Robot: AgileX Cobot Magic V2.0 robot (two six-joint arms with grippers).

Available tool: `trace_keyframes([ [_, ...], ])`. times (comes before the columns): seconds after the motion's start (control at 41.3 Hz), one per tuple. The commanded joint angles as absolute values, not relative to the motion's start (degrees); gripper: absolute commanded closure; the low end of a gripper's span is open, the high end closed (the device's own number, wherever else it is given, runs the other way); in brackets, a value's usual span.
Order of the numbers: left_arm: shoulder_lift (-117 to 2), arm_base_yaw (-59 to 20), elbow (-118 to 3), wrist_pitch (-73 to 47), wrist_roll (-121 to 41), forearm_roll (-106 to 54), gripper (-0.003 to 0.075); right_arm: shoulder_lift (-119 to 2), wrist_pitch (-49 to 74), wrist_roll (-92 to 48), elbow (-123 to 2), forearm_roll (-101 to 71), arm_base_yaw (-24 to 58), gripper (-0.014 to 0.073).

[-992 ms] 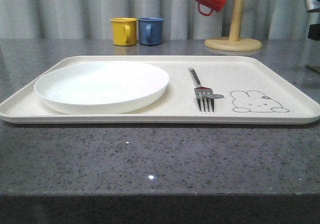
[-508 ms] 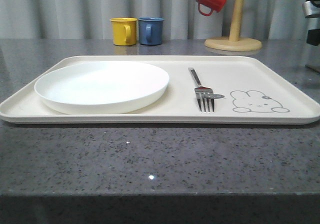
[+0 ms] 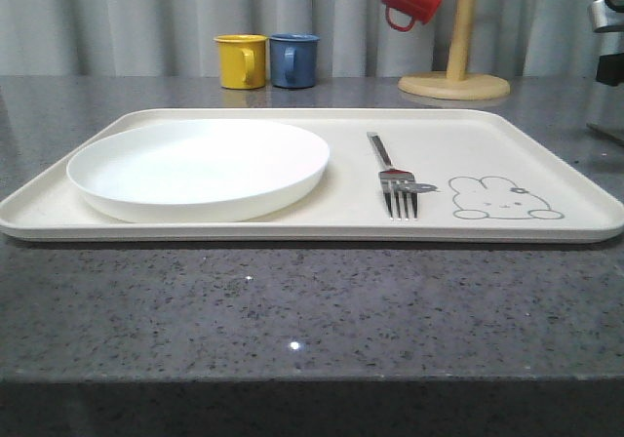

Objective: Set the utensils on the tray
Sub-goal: 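Place the chopsticks on the tray beside the fork and release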

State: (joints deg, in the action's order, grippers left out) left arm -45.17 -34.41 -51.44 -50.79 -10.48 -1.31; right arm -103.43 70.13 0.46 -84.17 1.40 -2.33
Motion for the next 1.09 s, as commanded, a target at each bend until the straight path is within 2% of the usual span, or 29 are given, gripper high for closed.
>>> trace_keyframes([
  [0.0, -44.90, -34.81, -52.84, -46.74, -9.97, -1.63, 0.0372, -99.59, 76.55, 0.00, -87.19, -1.57, -1.81, 0.0524],
  [0.411, -44.90, -34.81, -52.84, -46.74, -9.97, -1.63, 0.0372, -98.49, 75.04, 1.19, -88.61, -21.18, 10.65, 0.0524],
  [0.557, -44.90, -34.81, -52.84, -46.74, -9.97, -1.63, 0.0372, -100.45, 72.07, 9.30, -88.61, -22.04, 12.80, 0.0524],
  [0.75, -44.90, -34.81, -52.84, -46.74, -9.97, -1.63, 0.0372, -102.43, 71.48, 12.20, -88.61, -22.03, 14.10, 0.0520],
  [0.847, -44.90, -34.81, -52.84, -46.74, -9.97, -1.63, 0.0372, -103.13, 71.48, 13.94, -88.61, -21.91, 14.10, 0.0484],
  [1.065, -44.90, -34.81, -52.84, -46.74, -9.97, -1.63, 0.0372, -103.52, 71.37, 14.65, -88.61, -21.91, 14.10, 0.0317],
])
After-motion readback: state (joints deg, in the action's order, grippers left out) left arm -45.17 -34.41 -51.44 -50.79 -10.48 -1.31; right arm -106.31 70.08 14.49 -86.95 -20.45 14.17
